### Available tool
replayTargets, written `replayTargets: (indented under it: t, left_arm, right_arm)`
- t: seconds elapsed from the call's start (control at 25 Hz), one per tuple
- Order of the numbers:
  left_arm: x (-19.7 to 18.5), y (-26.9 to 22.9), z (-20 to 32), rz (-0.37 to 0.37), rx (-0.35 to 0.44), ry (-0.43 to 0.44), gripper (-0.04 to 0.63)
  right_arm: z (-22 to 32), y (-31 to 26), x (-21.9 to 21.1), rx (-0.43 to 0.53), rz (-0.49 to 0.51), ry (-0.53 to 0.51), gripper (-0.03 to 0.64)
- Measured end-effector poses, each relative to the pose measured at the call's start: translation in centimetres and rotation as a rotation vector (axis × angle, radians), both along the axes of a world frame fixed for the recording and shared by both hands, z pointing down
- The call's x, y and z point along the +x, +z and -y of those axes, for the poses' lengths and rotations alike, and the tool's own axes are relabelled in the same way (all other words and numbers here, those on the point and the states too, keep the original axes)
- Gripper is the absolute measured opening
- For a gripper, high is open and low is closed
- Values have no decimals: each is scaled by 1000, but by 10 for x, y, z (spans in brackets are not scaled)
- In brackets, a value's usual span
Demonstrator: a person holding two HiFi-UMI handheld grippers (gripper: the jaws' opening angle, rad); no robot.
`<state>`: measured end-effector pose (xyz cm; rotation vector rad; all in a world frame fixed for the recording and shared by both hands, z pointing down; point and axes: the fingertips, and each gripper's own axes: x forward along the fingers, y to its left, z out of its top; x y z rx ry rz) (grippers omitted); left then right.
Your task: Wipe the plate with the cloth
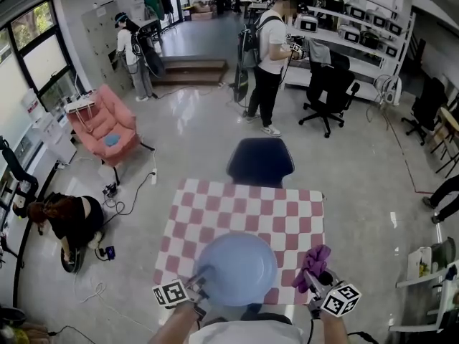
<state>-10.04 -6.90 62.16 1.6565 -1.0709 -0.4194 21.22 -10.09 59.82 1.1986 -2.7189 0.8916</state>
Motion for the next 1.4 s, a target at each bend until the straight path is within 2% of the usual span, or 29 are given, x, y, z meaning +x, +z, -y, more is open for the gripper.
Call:
replayTargets:
  t: [0.32, 0.64, 0.8, 1.0, 1.2, 1.4]
  left_arm:
    - [22, 2, 33, 17, 3, -46, 37]
    - [27, 9, 52, 44, -16, -38, 37]
    - [20, 4, 63, 43, -12, -23, 37]
    - [12, -4, 78, 93, 4, -11, 37]
    - [13, -9, 93, 114, 22, 17, 37]
    - [12, -14, 102, 167, 40, 36, 37]
  right_arm:
    - [47, -2, 8, 4, -4, -84, 123]
    - [69, -9, -13, 13, 3, -129, 123]
    - [73, -15, -33, 0, -8, -117, 123]
    - [75, -24, -67, -8, -16, -122, 123]
    - [83, -15, -107, -61, -74, -151, 123]
    - [95, -10, -135, -87, -119, -133, 123]
